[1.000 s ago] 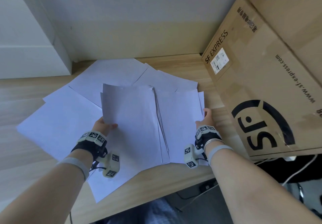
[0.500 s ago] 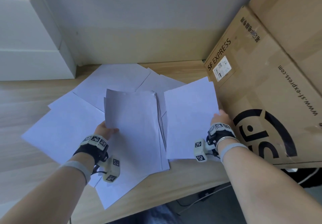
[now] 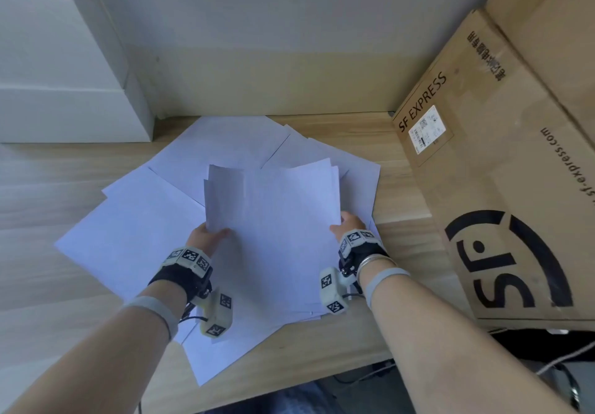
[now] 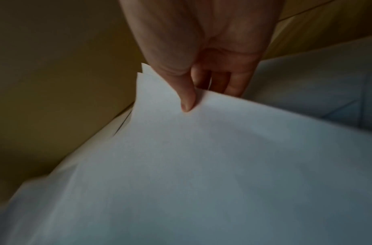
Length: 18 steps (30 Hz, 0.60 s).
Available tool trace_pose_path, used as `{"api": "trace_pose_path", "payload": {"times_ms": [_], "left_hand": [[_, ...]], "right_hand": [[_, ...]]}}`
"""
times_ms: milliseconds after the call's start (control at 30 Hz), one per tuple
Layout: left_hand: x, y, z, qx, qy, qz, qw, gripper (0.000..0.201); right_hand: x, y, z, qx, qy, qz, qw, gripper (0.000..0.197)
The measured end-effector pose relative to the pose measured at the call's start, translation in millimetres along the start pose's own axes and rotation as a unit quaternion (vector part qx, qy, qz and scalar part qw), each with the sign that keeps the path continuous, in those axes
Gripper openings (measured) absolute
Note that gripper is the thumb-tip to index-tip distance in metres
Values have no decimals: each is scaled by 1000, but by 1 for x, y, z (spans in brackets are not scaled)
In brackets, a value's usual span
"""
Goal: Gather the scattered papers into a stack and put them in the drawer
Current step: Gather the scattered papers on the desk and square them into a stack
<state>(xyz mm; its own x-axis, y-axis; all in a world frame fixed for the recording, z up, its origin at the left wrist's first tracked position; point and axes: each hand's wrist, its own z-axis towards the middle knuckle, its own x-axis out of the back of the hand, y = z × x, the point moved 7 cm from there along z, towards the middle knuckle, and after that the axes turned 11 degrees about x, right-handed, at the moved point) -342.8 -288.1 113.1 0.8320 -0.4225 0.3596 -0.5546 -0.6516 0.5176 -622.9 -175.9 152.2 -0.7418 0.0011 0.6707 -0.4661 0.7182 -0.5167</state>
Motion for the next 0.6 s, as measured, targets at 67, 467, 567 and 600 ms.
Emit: {"api": "trace_pose_path", "payload": {"times_ms": [67,467,567,600], "left_hand": [[-1,1,0,0,-1,-2,1000,44],[2,-4,3,8,-16,-64,998,50],[3,-5,0,-4,-24,-90,996,48],[5,-5,-1,-10,-21,-93,995,46]], "right_hand": [[-22,-13,2,10,-31,-25,999,29],[-59,-42,11,56,-61,-166,983,65],[-58,-43,14,75,-69,-173,980,57],[-55,-44,15,82,-65,-168,980,50]]}}
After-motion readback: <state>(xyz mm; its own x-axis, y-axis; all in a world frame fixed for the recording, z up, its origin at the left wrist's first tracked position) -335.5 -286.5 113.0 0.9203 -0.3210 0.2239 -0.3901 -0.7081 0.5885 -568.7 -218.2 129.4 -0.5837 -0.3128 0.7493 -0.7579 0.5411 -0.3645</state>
